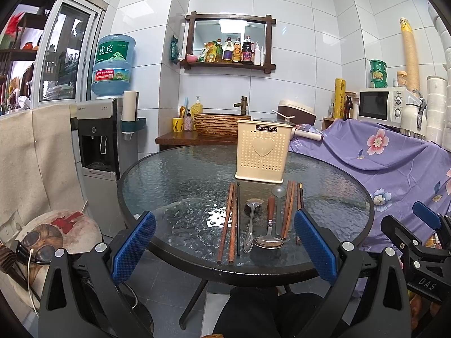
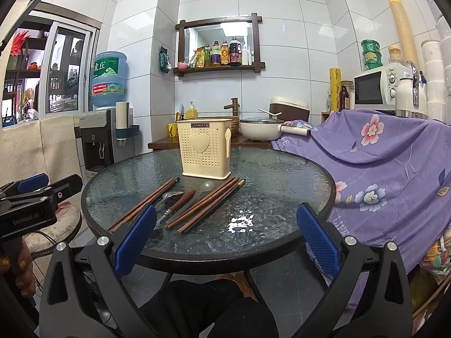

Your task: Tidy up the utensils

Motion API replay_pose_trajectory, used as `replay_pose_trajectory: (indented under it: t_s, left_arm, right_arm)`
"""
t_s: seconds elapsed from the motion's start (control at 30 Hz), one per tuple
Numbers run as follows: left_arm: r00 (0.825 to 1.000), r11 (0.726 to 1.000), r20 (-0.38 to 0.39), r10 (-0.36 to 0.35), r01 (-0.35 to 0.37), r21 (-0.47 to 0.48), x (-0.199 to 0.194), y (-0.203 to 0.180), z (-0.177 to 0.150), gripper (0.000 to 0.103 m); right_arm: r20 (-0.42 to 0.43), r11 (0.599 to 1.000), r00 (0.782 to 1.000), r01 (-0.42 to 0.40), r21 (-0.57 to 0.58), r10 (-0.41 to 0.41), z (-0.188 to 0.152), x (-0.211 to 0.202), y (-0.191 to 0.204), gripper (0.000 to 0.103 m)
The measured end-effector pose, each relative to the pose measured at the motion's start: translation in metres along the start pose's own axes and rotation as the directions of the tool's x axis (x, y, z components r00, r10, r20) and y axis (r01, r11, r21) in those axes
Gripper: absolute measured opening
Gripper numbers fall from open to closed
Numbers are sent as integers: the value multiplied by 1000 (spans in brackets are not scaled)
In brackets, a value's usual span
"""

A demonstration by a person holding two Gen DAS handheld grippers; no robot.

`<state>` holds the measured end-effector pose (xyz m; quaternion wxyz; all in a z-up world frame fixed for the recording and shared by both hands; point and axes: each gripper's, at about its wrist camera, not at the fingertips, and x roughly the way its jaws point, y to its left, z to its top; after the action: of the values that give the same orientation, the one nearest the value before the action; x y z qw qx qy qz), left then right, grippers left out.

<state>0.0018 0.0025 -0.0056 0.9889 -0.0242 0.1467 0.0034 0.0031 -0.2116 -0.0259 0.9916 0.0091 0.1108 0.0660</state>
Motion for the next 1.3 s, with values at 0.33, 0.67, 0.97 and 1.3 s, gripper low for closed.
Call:
replay_pose_trajectory:
  t_s: [0.33,0.67,0.97,1.3]
  left_arm:
    - [1000,1000,-2,1,-1,-2,-1,0,0,97]
    - [1000,1000,-2,2,-2,-3,-1,0,0,97]
    - [1000,1000,-3,2,-2,-3,-1,0,0,97]
    - [1000,1000,-5,0,0,-1,-1,0,-1,97]
  right_arm:
    - [-3,1000,1000,0,1,0,-1,1,1,98]
    - [-4,1000,1000,-1,1,1,-1,1,1,98]
    - [-8,1000,1000,-1,2,1,-3,1,2,98]
    - [-14,1000,1000,-1,3,1,-5,3,3,98]
